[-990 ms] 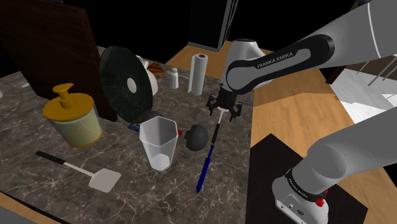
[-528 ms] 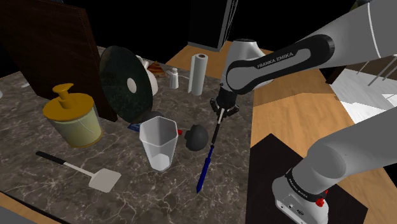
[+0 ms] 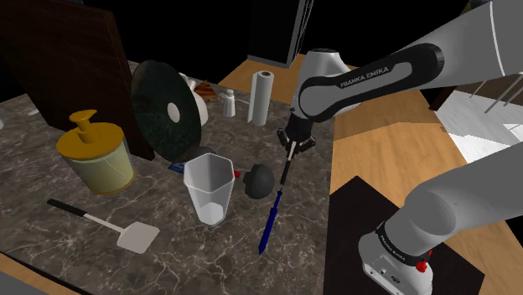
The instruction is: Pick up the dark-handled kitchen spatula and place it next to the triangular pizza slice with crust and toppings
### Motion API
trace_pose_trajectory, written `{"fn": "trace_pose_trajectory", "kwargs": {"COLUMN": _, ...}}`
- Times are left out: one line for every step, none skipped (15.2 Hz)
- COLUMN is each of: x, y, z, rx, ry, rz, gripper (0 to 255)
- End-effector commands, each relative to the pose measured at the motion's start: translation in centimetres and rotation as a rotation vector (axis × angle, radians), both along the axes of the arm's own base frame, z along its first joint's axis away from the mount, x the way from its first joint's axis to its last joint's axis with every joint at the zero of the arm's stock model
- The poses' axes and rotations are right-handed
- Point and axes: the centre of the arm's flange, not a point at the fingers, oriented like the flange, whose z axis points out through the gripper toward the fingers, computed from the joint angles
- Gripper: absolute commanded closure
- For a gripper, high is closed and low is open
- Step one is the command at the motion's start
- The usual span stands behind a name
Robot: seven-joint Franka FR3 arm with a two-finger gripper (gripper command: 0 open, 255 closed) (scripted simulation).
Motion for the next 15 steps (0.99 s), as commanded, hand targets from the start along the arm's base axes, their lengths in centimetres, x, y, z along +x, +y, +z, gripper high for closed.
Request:
{"fn": "trace_pose_trajectory", "kwargs": {"x": 0.0, "y": 0.0, "z": 1.0, "rx": 0.000, "ry": 0.000, "rz": 0.000, "gripper": 255}}
{"fn": "trace_pose_trajectory", "kwargs": {"x": 0.0, "y": 0.0, "z": 1.5, "rx": 0.000, "ry": 0.000, "rz": 0.000, "gripper": 255}}
{"fn": "trace_pose_trajectory", "kwargs": {"x": 0.0, "y": 0.0, "z": 2.0, "rx": 0.000, "ry": 0.000, "rz": 0.000, "gripper": 255}}
{"fn": "trace_pose_trajectory", "kwargs": {"x": 0.0, "y": 0.0, "z": 2.5, "rx": 0.000, "ry": 0.000, "rz": 0.000, "gripper": 255}}
{"fn": "trace_pose_trajectory", "kwargs": {"x": 0.0, "y": 0.0, "z": 3.1, "rx": 0.000, "ry": 0.000, "rz": 0.000, "gripper": 255}}
{"fn": "trace_pose_trajectory", "kwargs": {"x": 0.0, "y": 0.0, "z": 3.6, "rx": 0.000, "ry": 0.000, "rz": 0.000, "gripper": 255}}
{"fn": "trace_pose_trajectory", "kwargs": {"x": 0.0, "y": 0.0, "z": 4.1, "rx": 0.000, "ry": 0.000, "rz": 0.000, "gripper": 255}}
{"fn": "trace_pose_trajectory", "kwargs": {"x": 0.0, "y": 0.0, "z": 4.6, "rx": 0.000, "ry": 0.000, "rz": 0.000, "gripper": 255}}
{"fn": "trace_pose_trajectory", "kwargs": {"x": 0.0, "y": 0.0, "z": 5.2, "rx": 0.000, "ry": 0.000, "rz": 0.000, "gripper": 255}}
{"fn": "trace_pose_trajectory", "kwargs": {"x": 0.0, "y": 0.0, "z": 5.7, "rx": 0.000, "ry": 0.000, "rz": 0.000, "gripper": 255}}
{"fn": "trace_pose_trajectory", "kwargs": {"x": 0.0, "y": 0.0, "z": 6.2, "rx": 0.000, "ry": 0.000, "rz": 0.000, "gripper": 255}}
{"fn": "trace_pose_trajectory", "kwargs": {"x": 0.0, "y": 0.0, "z": 6.8, "rx": 0.000, "ry": 0.000, "rz": 0.000, "gripper": 255}}
{"fn": "trace_pose_trajectory", "kwargs": {"x": 0.0, "y": 0.0, "z": 7.3, "rx": 0.000, "ry": 0.000, "rz": 0.000, "gripper": 255}}
{"fn": "trace_pose_trajectory", "kwargs": {"x": 0.0, "y": 0.0, "z": 7.8, "rx": 0.000, "ry": 0.000, "rz": 0.000, "gripper": 255}}
{"fn": "trace_pose_trajectory", "kwargs": {"x": 0.0, "y": 0.0, "z": 8.3, "rx": 0.000, "ry": 0.000, "rz": 0.000, "gripper": 255}}
